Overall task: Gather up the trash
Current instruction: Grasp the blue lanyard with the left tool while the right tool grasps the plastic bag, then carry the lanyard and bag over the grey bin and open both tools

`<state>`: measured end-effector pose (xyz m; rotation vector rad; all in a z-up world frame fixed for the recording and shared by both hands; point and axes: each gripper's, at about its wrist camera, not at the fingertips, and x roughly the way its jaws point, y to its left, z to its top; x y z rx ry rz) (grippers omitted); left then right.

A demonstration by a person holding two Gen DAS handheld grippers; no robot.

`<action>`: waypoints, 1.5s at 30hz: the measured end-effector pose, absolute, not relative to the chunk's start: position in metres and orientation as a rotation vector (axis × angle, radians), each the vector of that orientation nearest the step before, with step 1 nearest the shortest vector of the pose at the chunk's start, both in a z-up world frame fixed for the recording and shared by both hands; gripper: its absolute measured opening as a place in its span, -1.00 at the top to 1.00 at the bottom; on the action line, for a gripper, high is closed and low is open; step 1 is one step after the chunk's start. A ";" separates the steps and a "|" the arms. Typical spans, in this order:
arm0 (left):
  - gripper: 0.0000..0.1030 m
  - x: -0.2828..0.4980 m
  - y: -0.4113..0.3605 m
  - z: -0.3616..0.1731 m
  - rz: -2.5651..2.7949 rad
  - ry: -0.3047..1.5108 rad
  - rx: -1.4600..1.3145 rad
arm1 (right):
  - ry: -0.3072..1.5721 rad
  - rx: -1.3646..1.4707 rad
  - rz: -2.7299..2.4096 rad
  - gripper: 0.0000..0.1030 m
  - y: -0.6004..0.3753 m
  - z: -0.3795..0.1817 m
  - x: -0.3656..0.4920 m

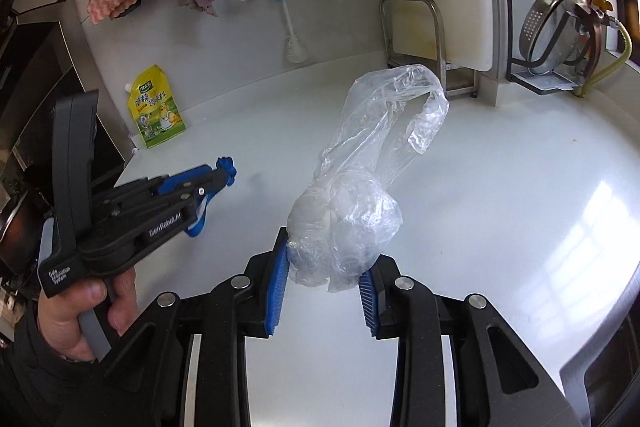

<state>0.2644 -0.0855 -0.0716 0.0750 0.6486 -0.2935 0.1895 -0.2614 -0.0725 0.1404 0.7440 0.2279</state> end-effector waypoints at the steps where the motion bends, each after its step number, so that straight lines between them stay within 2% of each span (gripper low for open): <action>1: 0.62 0.262 -0.086 -0.070 -0.287 0.640 0.080 | 0.749 0.143 0.224 0.41 -0.262 -0.075 0.182; 11: 0.62 0.224 -0.074 -0.051 -0.271 0.661 0.071 | 0.731 0.166 0.239 0.41 -0.259 -0.068 0.146; 20: 0.62 0.156 -0.077 -0.041 -0.296 0.663 0.074 | 0.705 0.191 0.253 0.41 -0.263 -0.061 0.099; 37: 0.62 0.051 -0.101 -0.019 -0.416 0.624 0.071 | 0.698 0.178 0.226 0.40 -0.270 -0.071 -0.012; 45: 0.62 0.020 -0.112 -0.027 -0.455 0.645 0.086 | 0.710 0.166 0.206 0.40 -0.269 -0.082 -0.050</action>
